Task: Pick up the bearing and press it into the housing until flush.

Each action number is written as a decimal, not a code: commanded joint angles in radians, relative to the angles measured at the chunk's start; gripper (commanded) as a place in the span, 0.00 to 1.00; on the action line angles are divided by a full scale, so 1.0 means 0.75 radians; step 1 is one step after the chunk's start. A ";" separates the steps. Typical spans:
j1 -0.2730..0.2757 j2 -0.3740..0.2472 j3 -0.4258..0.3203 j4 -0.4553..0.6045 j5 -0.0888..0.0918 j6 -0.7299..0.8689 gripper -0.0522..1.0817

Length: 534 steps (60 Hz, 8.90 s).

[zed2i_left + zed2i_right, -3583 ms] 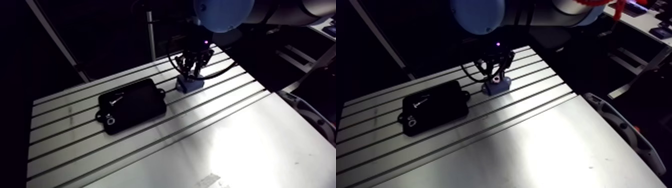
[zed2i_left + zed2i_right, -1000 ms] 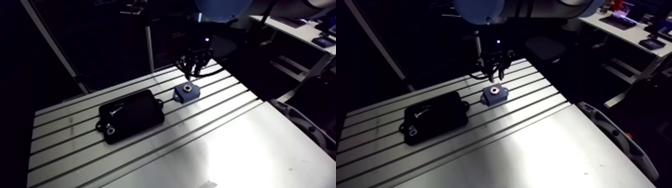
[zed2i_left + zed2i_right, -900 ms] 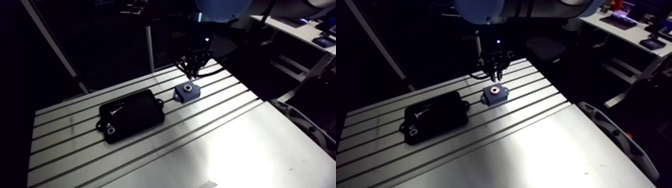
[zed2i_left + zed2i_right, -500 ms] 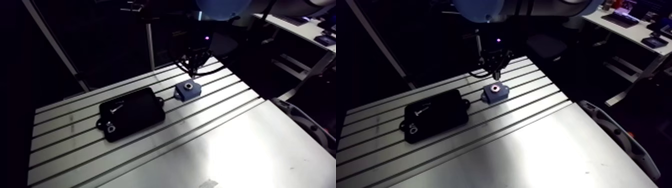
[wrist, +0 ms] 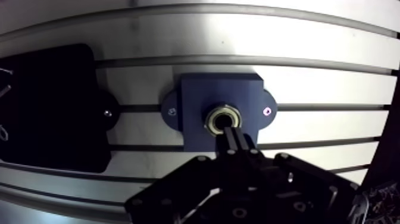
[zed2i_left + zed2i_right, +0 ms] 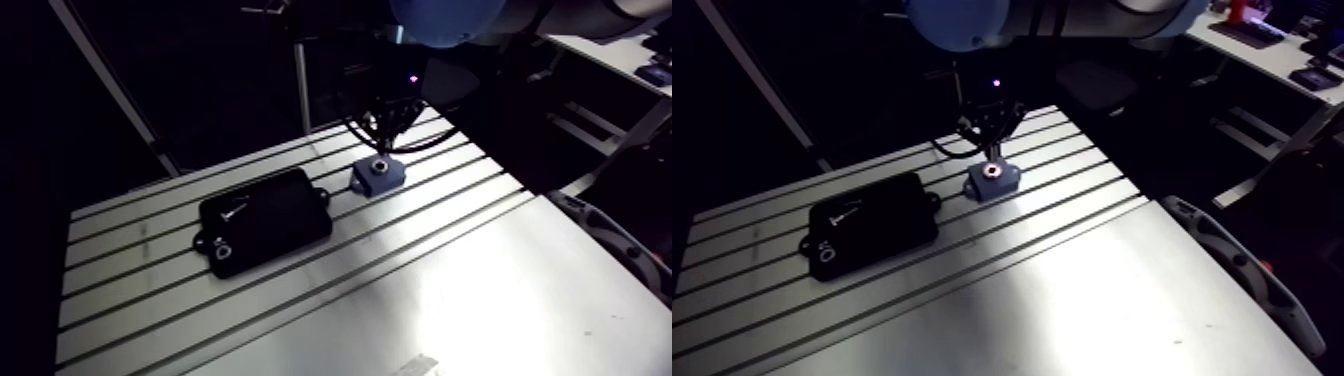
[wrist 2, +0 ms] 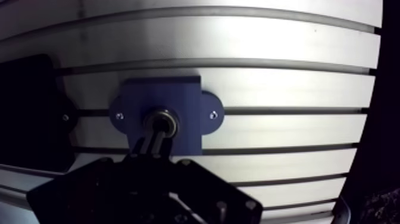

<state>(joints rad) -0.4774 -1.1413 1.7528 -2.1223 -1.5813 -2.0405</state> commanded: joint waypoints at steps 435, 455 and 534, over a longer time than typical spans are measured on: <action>0.252 -0.427 -0.274 0.632 -0.020 0.210 0.05; 0.306 -0.421 -0.309 0.634 0.027 0.218 0.05; 0.414 -0.414 -0.354 0.644 0.013 0.364 0.05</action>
<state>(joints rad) -0.1676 -1.4519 1.4873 -1.6379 -1.5711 -1.7681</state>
